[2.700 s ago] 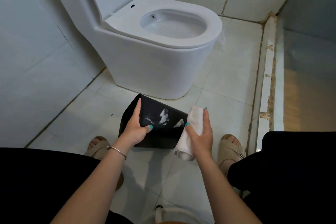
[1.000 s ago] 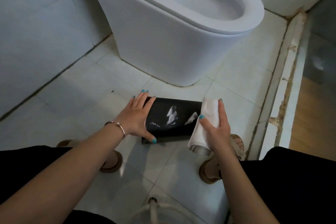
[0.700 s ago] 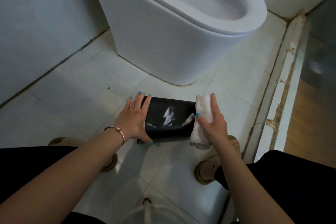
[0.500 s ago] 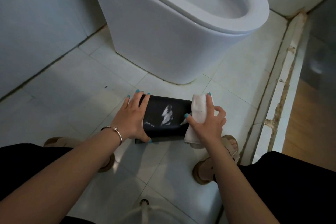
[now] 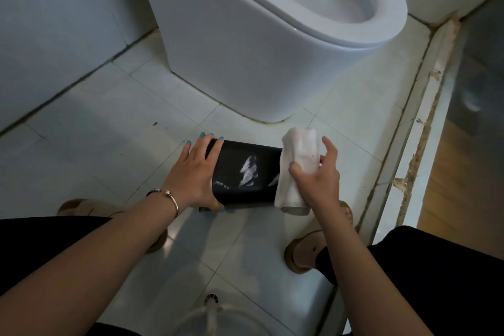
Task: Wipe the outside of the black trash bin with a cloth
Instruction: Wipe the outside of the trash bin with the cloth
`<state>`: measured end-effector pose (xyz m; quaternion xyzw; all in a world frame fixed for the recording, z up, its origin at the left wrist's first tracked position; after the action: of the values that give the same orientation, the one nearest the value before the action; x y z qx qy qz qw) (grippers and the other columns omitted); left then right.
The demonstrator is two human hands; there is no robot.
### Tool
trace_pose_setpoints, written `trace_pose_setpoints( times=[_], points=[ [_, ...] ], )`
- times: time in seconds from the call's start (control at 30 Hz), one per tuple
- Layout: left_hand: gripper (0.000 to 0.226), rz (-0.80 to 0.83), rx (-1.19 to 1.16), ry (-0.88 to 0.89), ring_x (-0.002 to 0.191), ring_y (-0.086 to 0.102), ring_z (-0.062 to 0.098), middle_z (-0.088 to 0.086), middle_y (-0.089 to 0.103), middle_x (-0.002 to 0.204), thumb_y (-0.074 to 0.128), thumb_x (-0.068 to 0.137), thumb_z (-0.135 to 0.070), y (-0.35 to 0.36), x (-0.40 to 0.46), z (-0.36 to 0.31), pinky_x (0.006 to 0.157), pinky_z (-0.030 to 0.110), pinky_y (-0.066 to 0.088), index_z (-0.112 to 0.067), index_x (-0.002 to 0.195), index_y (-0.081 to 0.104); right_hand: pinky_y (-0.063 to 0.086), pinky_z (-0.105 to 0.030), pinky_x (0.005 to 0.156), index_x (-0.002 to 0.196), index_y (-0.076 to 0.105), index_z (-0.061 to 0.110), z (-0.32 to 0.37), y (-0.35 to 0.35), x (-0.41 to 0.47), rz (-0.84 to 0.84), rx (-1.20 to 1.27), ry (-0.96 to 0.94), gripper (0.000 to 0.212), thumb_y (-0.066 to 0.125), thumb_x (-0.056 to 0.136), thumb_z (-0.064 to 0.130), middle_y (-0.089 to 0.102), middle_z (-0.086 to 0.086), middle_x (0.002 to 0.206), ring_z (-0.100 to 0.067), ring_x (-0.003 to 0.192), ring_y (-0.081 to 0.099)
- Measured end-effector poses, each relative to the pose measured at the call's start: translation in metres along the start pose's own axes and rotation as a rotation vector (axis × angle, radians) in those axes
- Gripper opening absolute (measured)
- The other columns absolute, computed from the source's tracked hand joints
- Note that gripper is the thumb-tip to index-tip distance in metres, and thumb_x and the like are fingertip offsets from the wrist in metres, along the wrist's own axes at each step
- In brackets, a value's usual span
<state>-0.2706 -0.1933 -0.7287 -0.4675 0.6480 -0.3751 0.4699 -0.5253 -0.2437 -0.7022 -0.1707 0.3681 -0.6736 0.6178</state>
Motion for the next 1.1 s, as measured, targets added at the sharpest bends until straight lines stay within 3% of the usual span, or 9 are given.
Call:
trace_pose_setpoints(
  times=[0.17, 0.37, 0.53, 0.67, 0.77, 0.87, 0.97, 1.03, 1.1],
  points=[
    [0.147, 0.012, 0.008, -0.004, 0.145, 0.008, 0.028, 0.009, 0.004, 0.153, 0.081, 0.043, -0.068, 0.003, 0.000, 0.001, 0.121, 0.043, 0.006, -0.013, 0.152, 0.000, 0.044, -0.046, 0.095, 0.142, 0.028, 0.029, 0.007, 0.001, -0.001, 0.012, -0.378, -0.088, 0.079, 0.059, 0.074, 0.055, 0.048, -0.002, 0.133, -0.025, 0.114, 0.047],
    [0.150, 0.038, 0.061, 0.004, 0.146, 0.004, 0.027, 0.009, 0.002, 0.154, 0.079, 0.042, -0.072, 0.001, 0.004, 0.001, 0.121, 0.044, 0.005, -0.013, 0.151, -0.005, 0.045, -0.045, 0.094, 0.148, 0.013, 0.031, 0.013, 0.006, -0.007, 0.025, -0.366, -0.127, 0.093, 0.064, 0.075, 0.059, 0.036, -0.001, 0.143, -0.025, 0.123, 0.043],
    [0.153, 0.159, 0.081, -0.004, 0.147, -0.019, 0.027, 0.010, -0.020, 0.157, 0.074, 0.046, -0.080, 0.005, 0.008, 0.005, 0.120, 0.045, -0.007, -0.021, 0.150, -0.022, 0.045, -0.045, 0.092, 0.148, 0.010, 0.035, 0.018, 0.006, -0.004, 0.054, -0.359, -0.118, 0.094, 0.064, 0.075, 0.059, 0.034, 0.000, 0.144, -0.025, 0.124, 0.043],
    [0.149, 0.191, 0.035, 0.012, 0.145, -0.024, 0.024, 0.008, -0.024, 0.158, 0.069, 0.048, -0.084, 0.002, 0.010, 0.007, 0.119, 0.044, -0.009, -0.027, 0.148, -0.025, 0.043, -0.047, 0.093, 0.149, 0.008, 0.032, 0.017, 0.008, -0.002, 0.099, -0.371, -0.058, 0.100, 0.067, 0.073, 0.060, 0.034, -0.003, 0.144, -0.028, 0.126, 0.042],
    [0.148, 0.165, 0.015, 0.036, 0.145, -0.027, 0.022, 0.005, -0.024, 0.159, 0.067, 0.048, -0.086, -0.006, 0.014, -0.001, 0.120, 0.044, -0.009, -0.029, 0.148, -0.026, 0.046, -0.046, 0.087, 0.150, 0.003, 0.030, 0.012, 0.011, -0.002, 0.123, -0.326, -0.006, 0.106, 0.072, 0.072, 0.050, 0.042, -0.005, 0.140, -0.031, 0.119, 0.049],
    [0.145, 0.123, -0.005, 0.083, 0.146, -0.024, 0.022, 0.002, -0.022, 0.160, 0.068, 0.050, -0.084, -0.020, 0.019, -0.016, 0.120, 0.042, -0.008, -0.031, 0.149, -0.023, 0.050, -0.041, 0.077, 0.151, -0.002, 0.030, 0.011, 0.005, 0.000, 0.084, -0.247, 0.018, 0.108, 0.073, 0.073, 0.037, 0.056, -0.005, 0.117, -0.028, 0.095, 0.058],
    [0.141, 0.095, 0.063, 0.164, 0.148, -0.014, 0.023, 0.001, -0.014, 0.162, 0.064, 0.051, -0.087, -0.028, 0.022, -0.038, 0.121, 0.042, -0.003, -0.031, 0.150, -0.020, 0.047, -0.037, 0.071, 0.151, -0.003, 0.032, 0.012, -0.002, 0.000, 0.072, -0.182, 0.008, 0.109, 0.074, 0.074, 0.033, 0.052, 0.002, 0.103, -0.022, 0.082, 0.054],
    [0.130, 0.047, 0.021, 0.208, 0.149, -0.007, 0.020, -0.002, -0.005, 0.163, 0.061, 0.059, -0.084, -0.037, 0.023, -0.055, 0.121, 0.039, -0.003, -0.033, 0.152, -0.014, 0.043, -0.033, 0.068, 0.151, -0.002, 0.034, 0.015, -0.007, -0.002, 0.066, -0.166, -0.034, 0.109, 0.074, 0.073, 0.031, 0.049, 0.006, 0.104, -0.019, 0.081, 0.053],
    [0.103, -0.080, -0.088, 0.249, 0.150, 0.004, 0.016, -0.004, 0.009, 0.162, 0.055, 0.079, -0.072, -0.054, 0.025, -0.072, 0.121, 0.035, -0.001, -0.032, 0.154, -0.004, 0.039, -0.031, 0.069, 0.151, 0.002, 0.035, 0.018, -0.014, -0.005, 0.053, -0.135, -0.076, 0.108, 0.075, 0.071, 0.029, 0.048, 0.010, 0.106, -0.017, 0.082, 0.052]
  ],
)
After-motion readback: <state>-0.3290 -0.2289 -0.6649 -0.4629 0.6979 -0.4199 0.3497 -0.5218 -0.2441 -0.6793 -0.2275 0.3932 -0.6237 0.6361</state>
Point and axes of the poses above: each hand's wrist, its own x-axis towards the middle knuckle, its own y-axis out of the palm, z = x × y, the point moved 8 cm from there along x, towards the middle knuckle
